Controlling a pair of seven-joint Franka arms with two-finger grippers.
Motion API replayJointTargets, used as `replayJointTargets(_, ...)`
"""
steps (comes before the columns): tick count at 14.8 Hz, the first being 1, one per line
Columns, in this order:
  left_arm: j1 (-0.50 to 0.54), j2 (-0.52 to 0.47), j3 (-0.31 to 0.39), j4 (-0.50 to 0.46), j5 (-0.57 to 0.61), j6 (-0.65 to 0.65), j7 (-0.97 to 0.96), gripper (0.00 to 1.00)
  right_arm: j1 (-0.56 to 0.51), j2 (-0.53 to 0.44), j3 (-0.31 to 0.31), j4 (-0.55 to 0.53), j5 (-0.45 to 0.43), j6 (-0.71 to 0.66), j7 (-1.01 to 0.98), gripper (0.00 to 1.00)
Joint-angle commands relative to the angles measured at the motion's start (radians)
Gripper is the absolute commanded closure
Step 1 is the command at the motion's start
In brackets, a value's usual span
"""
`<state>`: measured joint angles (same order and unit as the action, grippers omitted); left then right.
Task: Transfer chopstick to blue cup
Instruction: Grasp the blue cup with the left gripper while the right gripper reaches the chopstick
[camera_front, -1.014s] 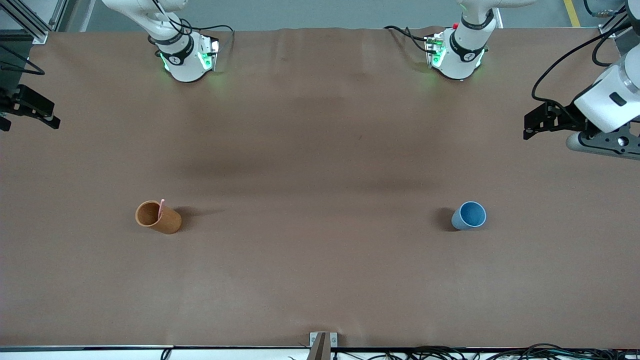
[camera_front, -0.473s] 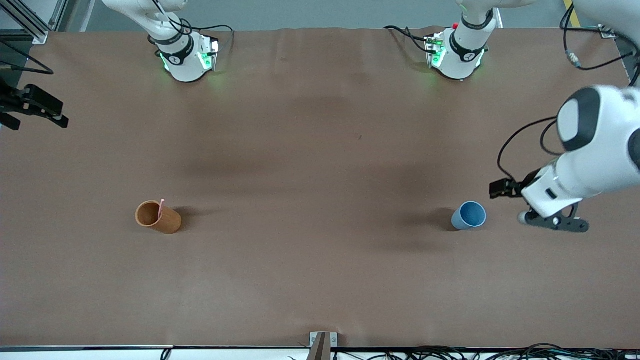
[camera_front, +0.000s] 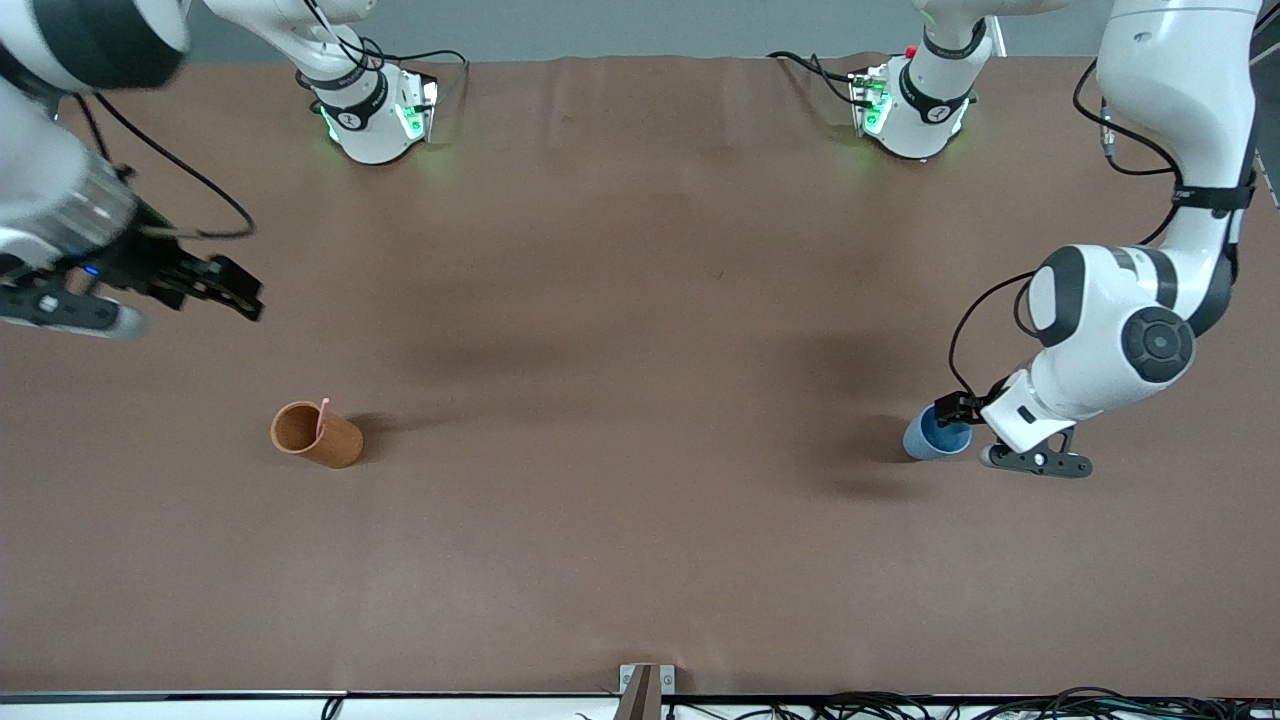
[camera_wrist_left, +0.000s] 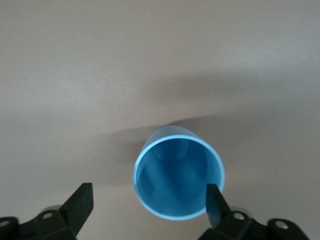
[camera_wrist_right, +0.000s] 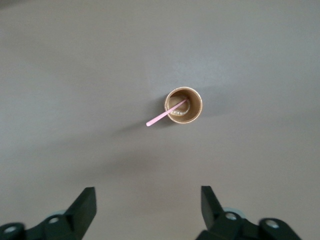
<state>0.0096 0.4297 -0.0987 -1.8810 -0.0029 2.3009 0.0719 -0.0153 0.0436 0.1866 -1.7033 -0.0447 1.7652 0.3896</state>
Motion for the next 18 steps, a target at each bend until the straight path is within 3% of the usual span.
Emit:
replayJointTargets(1,0.009,0.018,-0.001,-0.020,0.003,0.063,-0.009,0.29,-0.012,-0.021,0.037,-0.171,-0.064,0.146,0.095,0.15)
replayJointTargets(4,0.012,0.041,-0.001,-0.013,0.003,0.083,-0.012,0.94,-0.009,0.063,0.039,-0.211,-0.142,0.266,0.097,0.26)
replayJointTargets(5,0.012,0.044,-0.001,-0.012,0.003,0.084,-0.012,1.00,-0.003,0.084,0.042,-0.214,-0.183,0.273,0.097,0.30)
replayJointTargets(8,0.003,0.066,-0.001,0.000,0.004,0.086,-0.011,1.00,-0.003,0.099,0.077,-0.271,-0.257,0.353,0.098,0.41)
replayJointTargets(12,-0.003,0.026,-0.003,0.023,0.003,0.043,-0.032,1.00,-0.005,0.119,0.077,-0.306,-0.282,0.430,0.097,0.53)
replayJointTargets(14,-0.042,0.009,-0.016,0.089,0.004,-0.053,-0.165,1.00,-0.002,0.131,0.079,-0.306,-0.352,0.433,0.097,0.60)
replayJointTargets(16,-0.098,0.011,-0.047,0.155,0.004,-0.136,-0.352,1.00,0.000,0.140,0.079,-0.308,-0.362,0.453,0.098,0.65)
replayJointTargets(18,-0.111,0.012,-0.152,0.169,0.011,-0.146,-0.574,1.00,-0.002,0.148,0.079,-0.308,-0.363,0.461,0.098,0.65)
